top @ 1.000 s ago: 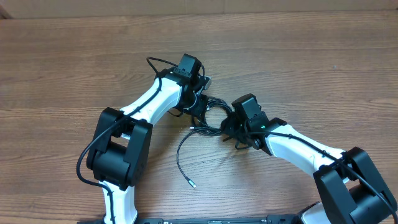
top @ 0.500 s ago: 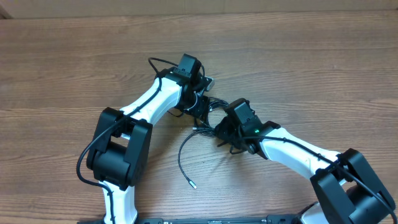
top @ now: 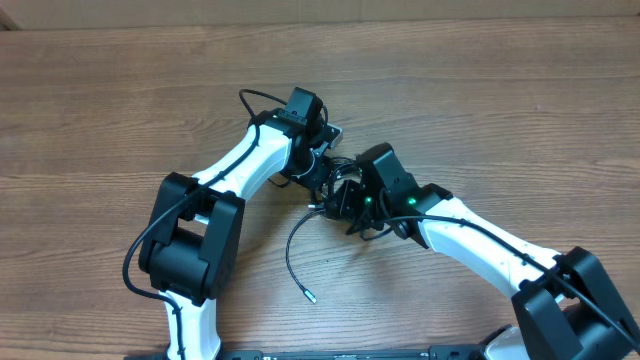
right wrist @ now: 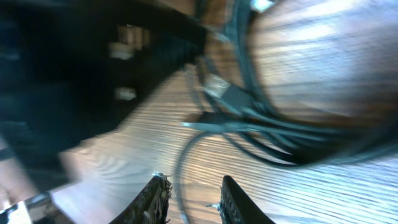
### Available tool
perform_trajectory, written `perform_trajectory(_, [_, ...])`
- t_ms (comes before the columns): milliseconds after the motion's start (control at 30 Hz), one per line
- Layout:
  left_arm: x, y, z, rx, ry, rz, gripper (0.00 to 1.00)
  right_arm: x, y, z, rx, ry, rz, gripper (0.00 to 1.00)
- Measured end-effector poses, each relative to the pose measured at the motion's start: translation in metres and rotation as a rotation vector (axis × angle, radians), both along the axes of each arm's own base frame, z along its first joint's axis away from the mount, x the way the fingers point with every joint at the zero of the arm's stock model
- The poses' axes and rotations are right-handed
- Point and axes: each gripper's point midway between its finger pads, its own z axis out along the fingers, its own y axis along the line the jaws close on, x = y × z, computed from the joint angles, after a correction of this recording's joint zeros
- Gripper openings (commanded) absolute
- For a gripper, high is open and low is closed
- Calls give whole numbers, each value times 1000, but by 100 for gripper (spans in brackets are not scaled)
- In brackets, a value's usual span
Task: Untangle cables
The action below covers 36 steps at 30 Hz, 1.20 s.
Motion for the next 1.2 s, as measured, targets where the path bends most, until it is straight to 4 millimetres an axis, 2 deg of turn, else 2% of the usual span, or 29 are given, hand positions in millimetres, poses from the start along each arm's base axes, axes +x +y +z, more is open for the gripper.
perform_trajectory(67, [-1, -1, 0, -9, 5, -2, 13, 0, 0, 1, 7, 15, -21, 36])
perform_trajectory(267, [-4, -4, 1, -23, 19, -6, 13, 1, 4, -4, 17, 65, -124, 44])
perform_trajectory(433, [-4, -4, 1, -23, 19, -6, 13, 3, 15, -15, 41, 106, -194, 44])
perform_trajectory(600, [-4, -4, 1, -23, 19, -6, 13, 11, 6, -30, 27, 182, -373, 44])
perform_trajectory(700, [-4, -4, 1, -23, 19, -6, 14, 18, 3, -31, 36, 184, -448, 43])
perform_trajectory(900, [-4, -4, 1, -23, 18, -6, 14, 26, -5, -32, 44, 197, -533, 33])
perform_trajectory(967, [-4, -4, 1, -24, 18, -6, 14, 25, -7, -34, 35, 205, -547, 33])
perform_trajectory(1033, [-4, -4, 1, -24, 17, -6, 14, 23, -7, -35, 30, 210, -555, 40])
perform_trajectory(1200, [-3, -4, 1, -24, 17, -6, 14, 19, -4, -35, 32, 222, -568, 36])
